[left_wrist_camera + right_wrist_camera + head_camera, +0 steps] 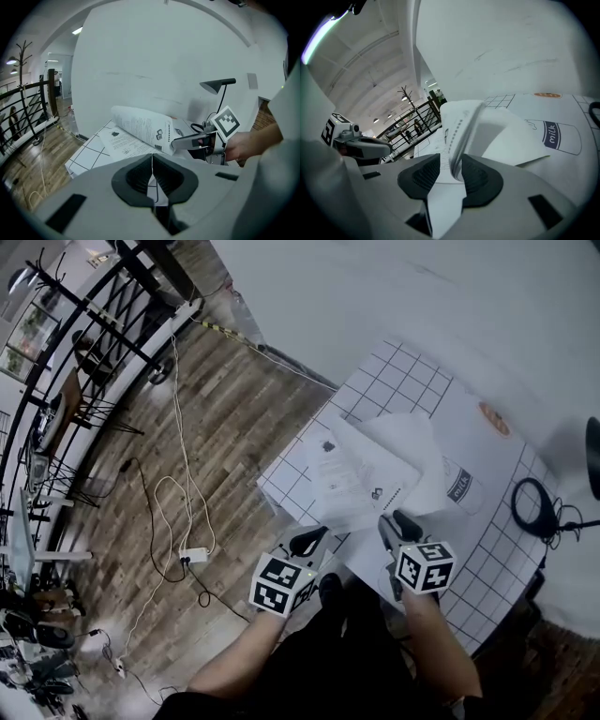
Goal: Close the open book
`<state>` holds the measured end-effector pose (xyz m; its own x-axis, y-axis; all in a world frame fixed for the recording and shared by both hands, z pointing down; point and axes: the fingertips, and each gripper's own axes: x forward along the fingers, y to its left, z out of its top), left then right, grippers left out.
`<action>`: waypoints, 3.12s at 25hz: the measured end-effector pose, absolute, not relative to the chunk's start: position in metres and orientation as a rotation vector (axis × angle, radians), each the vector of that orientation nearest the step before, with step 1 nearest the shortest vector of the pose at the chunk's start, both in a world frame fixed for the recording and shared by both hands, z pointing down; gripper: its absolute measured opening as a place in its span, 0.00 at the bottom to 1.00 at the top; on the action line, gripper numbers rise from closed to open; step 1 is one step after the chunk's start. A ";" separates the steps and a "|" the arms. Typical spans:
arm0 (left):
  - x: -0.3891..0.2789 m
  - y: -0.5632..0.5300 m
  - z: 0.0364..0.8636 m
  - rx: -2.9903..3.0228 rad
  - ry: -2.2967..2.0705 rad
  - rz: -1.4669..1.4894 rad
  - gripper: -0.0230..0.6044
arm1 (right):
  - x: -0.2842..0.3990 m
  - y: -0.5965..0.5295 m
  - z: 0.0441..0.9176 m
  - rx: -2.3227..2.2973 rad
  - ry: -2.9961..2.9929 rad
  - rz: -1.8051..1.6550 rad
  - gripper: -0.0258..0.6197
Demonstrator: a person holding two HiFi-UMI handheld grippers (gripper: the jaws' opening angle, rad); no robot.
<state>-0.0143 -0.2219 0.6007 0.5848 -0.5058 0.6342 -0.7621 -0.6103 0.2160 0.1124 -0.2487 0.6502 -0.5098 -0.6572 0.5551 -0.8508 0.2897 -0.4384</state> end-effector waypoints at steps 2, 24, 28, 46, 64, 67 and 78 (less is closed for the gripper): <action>-0.018 -0.222 0.601 2.338 -1.022 0.724 0.06 | 0.101 -0.247 0.652 1.333 -2.304 1.016 0.23; -0.040 -0.225 0.594 2.309 -1.079 0.666 0.06 | 0.126 -0.233 0.654 1.418 -2.193 0.928 0.24; -0.032 -0.227 0.591 2.324 -1.068 0.659 0.06 | 0.139 -0.231 0.646 1.465 -2.187 0.915 0.27; -0.024 -0.212 0.614 2.304 -1.019 0.760 0.06 | 0.190 -0.260 0.677 1.752 -2.201 1.250 0.44; -0.070 -0.203 0.599 2.264 -1.119 0.681 0.06 | 0.115 -0.276 0.614 1.551 -2.374 0.866 0.06; -0.083 -0.200 0.598 2.249 -1.144 0.667 0.06 | 0.097 -0.275 0.620 1.504 -2.372 0.867 0.06; -0.117 -0.185 0.606 2.204 -1.174 0.628 0.06 | 0.054 -0.256 0.643 1.369 -2.277 0.695 0.15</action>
<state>-0.1173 -0.1854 0.6055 0.5070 -0.5890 0.6294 -0.8505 -0.4604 0.2543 0.0537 -0.2563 0.6435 -0.4449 -0.6974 0.5619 -0.8923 0.3989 -0.2115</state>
